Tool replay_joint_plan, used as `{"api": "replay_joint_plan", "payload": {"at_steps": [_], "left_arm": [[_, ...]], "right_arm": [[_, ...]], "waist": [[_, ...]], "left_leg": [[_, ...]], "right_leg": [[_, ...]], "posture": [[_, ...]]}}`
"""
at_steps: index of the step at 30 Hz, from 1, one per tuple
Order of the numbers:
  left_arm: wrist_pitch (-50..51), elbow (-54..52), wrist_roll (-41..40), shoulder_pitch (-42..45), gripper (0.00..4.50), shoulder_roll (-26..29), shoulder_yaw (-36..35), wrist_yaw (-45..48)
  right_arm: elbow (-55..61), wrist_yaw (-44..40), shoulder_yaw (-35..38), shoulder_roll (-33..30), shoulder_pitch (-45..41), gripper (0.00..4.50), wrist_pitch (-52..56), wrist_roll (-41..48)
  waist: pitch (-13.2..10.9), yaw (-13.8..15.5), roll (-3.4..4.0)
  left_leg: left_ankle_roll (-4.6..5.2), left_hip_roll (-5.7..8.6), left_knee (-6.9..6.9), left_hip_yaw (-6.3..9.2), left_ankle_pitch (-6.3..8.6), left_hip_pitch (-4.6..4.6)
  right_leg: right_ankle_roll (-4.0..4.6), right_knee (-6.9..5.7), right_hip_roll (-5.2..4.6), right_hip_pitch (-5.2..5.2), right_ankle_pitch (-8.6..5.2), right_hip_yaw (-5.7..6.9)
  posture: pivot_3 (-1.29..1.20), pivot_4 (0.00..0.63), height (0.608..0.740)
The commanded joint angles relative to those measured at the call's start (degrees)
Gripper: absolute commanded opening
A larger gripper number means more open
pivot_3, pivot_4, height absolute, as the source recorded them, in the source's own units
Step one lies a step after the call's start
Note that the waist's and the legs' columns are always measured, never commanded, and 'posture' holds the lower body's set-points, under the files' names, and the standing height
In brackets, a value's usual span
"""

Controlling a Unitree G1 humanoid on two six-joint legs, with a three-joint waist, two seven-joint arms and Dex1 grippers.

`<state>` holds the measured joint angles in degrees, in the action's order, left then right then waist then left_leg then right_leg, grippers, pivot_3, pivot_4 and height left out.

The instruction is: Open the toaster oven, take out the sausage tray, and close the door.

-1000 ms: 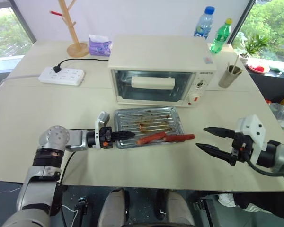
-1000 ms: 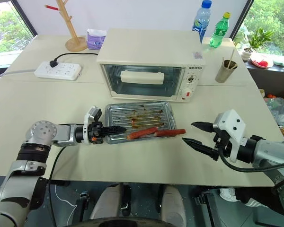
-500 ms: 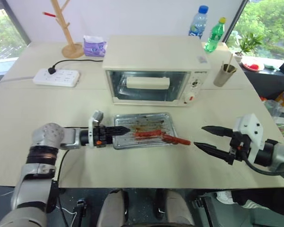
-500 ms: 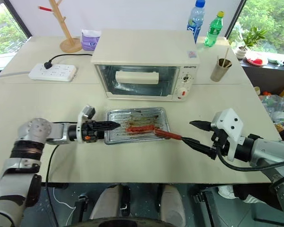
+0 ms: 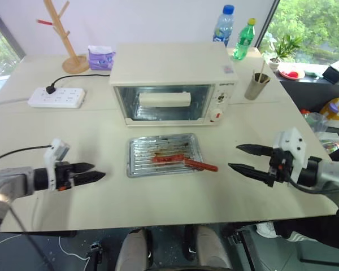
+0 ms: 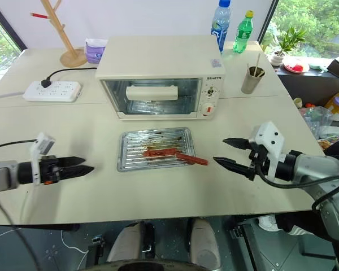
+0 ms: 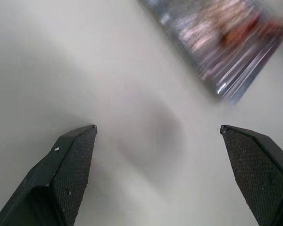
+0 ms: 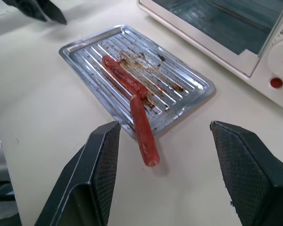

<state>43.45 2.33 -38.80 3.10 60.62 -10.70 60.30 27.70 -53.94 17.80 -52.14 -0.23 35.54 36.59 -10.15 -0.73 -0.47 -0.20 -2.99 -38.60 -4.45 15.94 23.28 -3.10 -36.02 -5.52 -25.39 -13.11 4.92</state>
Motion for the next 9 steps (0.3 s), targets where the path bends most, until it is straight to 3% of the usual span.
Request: {"api": "replay_joint_plan", "payload": {"at_steps": [1,9], "left_arm": [[-4.99,-7.66,-0.4,-0.44,4.47,6.13,-9.65,7.38],[-5.19,-10.99,-1.17,2.87,4.47,12.01,-14.73,14.84]], "right_arm": [[-2.71,-3.95,0.15,-2.52,-4.93,3.11,0.9,2.76],[-9.2,-14.8,-4.42,-7.95,-12.66,3.11,2.05,3.67]], "waist": [[-0.15,0.33,-0.17],[-0.29,1.47,-0.05]], "left_leg": [[-0.01,0.01,-0.01,-0.01,0.0,0.11],[0.01,0.22,0.15,-0.2,0.02,0.23]], "right_leg": [[0.0,-0.01,0.02,-0.11,0.0,0.01],[-0.09,0.54,-0.12,0.04,0.04,0.04]], "posture": [[0.0,0.15,0.722],[0.0,0.15,0.722]]}}
